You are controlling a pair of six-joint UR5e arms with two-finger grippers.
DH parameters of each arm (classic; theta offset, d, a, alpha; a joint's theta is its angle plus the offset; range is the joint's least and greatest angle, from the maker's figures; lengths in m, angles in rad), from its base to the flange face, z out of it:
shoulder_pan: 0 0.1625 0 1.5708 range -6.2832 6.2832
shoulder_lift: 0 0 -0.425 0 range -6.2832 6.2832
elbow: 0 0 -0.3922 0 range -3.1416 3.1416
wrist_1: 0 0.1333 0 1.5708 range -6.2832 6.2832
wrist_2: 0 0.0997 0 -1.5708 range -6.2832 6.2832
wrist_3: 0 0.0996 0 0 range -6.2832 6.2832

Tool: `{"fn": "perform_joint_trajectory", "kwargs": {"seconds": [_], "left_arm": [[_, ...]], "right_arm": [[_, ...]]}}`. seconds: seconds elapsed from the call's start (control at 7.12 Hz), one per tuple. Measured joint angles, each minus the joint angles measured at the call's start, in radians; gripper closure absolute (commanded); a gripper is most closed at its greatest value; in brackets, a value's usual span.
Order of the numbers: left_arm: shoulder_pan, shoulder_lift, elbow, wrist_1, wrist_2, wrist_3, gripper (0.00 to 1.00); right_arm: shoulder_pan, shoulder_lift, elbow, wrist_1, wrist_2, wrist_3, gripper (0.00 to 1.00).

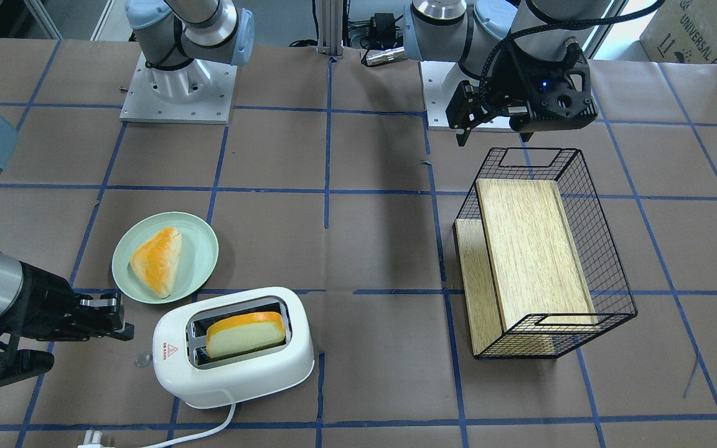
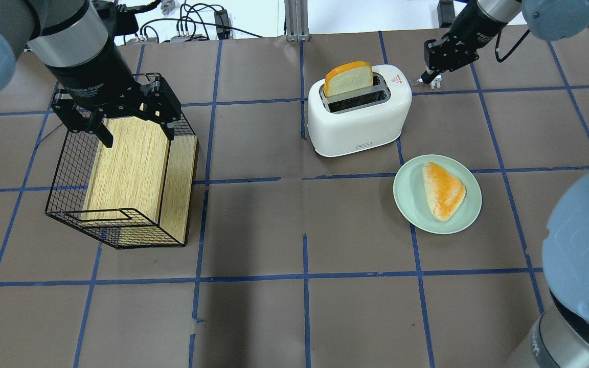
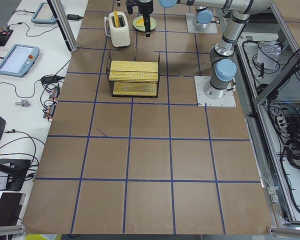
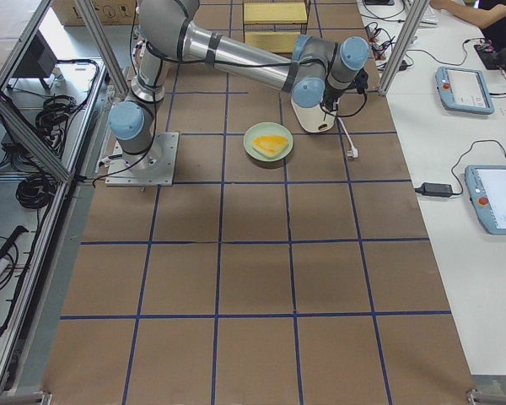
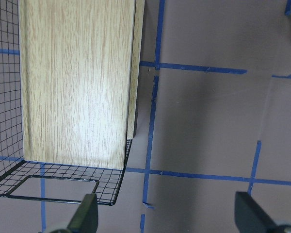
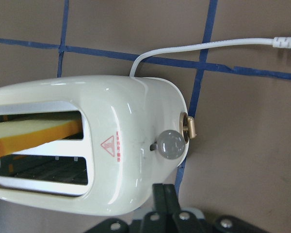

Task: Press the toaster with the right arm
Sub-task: 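Move the right gripper down toward the lever on the toaster's side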

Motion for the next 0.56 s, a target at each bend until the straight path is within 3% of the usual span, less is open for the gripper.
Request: {"fn": "perform_joint_trajectory", "kwargs": {"seconds": [0.56], "left_arm": [[0.000,0.000,0.000,0.000,0.000,0.000,0.00]], "right_arm": [[0.002,0.068,-0.067,0.001,0.032,0.005,0.96]]}}
